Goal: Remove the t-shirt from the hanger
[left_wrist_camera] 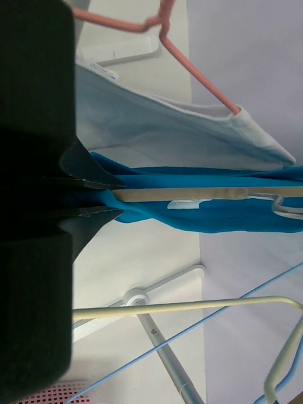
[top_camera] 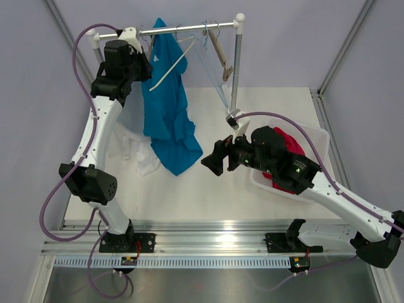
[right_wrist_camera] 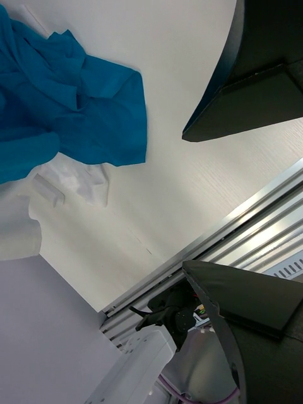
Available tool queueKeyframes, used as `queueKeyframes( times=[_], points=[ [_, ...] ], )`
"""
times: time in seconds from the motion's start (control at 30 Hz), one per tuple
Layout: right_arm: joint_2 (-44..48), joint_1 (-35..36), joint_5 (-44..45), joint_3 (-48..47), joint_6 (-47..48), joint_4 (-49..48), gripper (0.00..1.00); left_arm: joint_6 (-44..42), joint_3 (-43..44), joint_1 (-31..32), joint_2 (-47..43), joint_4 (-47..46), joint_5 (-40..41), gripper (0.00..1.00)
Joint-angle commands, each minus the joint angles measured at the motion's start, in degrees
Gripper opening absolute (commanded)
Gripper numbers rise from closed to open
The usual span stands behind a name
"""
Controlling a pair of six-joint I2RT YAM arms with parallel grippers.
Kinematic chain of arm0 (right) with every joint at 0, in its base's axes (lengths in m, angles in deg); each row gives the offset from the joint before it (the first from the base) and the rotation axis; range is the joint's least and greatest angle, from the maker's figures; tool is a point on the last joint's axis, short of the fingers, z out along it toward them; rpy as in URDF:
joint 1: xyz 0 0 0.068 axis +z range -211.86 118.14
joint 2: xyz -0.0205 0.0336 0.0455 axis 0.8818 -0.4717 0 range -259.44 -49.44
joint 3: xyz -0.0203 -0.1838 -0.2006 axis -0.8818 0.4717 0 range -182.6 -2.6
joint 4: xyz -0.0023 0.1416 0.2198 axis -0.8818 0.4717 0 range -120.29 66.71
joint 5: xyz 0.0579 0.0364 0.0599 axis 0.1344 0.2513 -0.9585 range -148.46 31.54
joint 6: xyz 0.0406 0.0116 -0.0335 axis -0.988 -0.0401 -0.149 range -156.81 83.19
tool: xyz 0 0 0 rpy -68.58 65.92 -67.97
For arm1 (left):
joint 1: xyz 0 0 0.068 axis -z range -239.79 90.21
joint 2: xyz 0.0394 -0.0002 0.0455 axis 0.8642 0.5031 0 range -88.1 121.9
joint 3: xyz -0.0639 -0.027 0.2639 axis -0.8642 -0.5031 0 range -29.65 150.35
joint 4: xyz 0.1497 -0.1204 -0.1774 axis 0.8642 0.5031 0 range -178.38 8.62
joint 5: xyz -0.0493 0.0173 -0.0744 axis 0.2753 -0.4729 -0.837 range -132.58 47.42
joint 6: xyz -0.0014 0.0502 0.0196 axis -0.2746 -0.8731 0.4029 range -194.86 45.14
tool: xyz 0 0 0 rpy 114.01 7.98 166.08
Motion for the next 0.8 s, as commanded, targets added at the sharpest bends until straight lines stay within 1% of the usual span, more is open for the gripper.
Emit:
queueKeyframes(
  times=[0.0,0.37,0.5,0.6,0.67,0.77],
  points=[
    [0.0,1.3,0.8,-2.6,0.5,-0.4,0.85,2.6,0.6,-0.3,-7.9,-4.3,3.2,0.00],
    [1.6,3.4,2.5,-0.3,-0.1,-1.6,0.84,4.5,-6.2,-0.3,-15.3,-11.7,3.4,0.00],
    [2.3,3.5,3.0,0.5,0.2,-1.6,0.85,5.4,-16.5,-0.2,-19.2,-17.2,3.3,0.00],
    [2.5,3.5,3.3,1.5,0.3,-2.5,0.84,5.8,-19.9,-0.2,-20.9,-19.1,3.4,0.00],
    [2.4,3.6,3.1,2.0,0.1,-3.4,0.85,6.3,-22.8,-0.2,-21.9,-19.8,4.9,0.00],
    [2.4,3.5,2.2,3.4,-0.5,-5.3,0.85,7.1,-26.7,-0.2,-25.0,-21.6,5.1,0.00]
  ],
)
